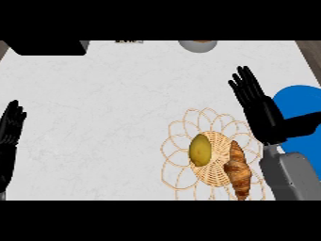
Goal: Pick the lemon from the placemat and place it in the plate
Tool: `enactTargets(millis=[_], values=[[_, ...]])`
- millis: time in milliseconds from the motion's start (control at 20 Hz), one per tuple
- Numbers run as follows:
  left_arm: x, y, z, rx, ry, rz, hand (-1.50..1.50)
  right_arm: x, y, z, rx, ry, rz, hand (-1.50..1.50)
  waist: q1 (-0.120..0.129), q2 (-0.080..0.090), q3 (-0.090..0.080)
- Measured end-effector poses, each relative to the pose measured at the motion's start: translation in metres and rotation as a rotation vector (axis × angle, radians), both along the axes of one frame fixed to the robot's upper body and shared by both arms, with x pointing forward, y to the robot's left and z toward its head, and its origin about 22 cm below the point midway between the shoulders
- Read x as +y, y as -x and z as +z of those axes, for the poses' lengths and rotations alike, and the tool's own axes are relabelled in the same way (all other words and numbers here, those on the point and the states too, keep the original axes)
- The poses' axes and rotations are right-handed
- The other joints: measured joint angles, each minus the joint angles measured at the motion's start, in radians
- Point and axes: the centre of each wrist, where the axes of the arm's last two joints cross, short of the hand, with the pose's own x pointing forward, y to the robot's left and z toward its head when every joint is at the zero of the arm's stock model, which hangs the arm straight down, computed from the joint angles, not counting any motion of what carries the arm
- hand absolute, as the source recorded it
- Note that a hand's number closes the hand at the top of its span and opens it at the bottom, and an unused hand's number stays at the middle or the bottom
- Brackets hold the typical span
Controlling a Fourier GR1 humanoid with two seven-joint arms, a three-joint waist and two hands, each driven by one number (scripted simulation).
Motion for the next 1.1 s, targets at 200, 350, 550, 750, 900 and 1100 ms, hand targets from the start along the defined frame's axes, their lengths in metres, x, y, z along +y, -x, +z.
enactTargets(millis=[200,350,550,750,900,1100], values=[[-0.015,-0.012,0.004,0.018,0.002,-0.032,0.0,0.027,-0.011,0.014,0.015,0.001,-0.222,-1.5,-0.005,0.004,0.007],[-0.022,-0.021,0.008,0.032,0.001,-0.061,0.0,0.027,-0.017,0.013,0.019,0.121,-0.396,1.5,-0.015,0.012,-0.004],[-0.032,-0.026,0.008,0.064,0.013,-0.104,0.0,0.014,-0.013,-0.016,0.095,0.455,-0.545,-1.5,-0.02,0.019,-0.009],[-0.047,-0.039,0.012,0.108,0.028,-0.136,0.0,0.065,0.002,-0.045,0.177,0.497,-0.713,-1.5,-0.015,0.013,0.003],[-0.056,-0.05,0.012,0.13,0.032,-0.153,0.0,0.095,0.011,-0.062,0.184,0.593,-0.778,-1.5,-0.008,0.01,0.006],[-0.062,-0.057,0.012,0.148,0.032,-0.147,0.0,0.112,0.019,-0.079,0.16,0.734,-0.829,-1.5,-0.013,0.0,0.006]])
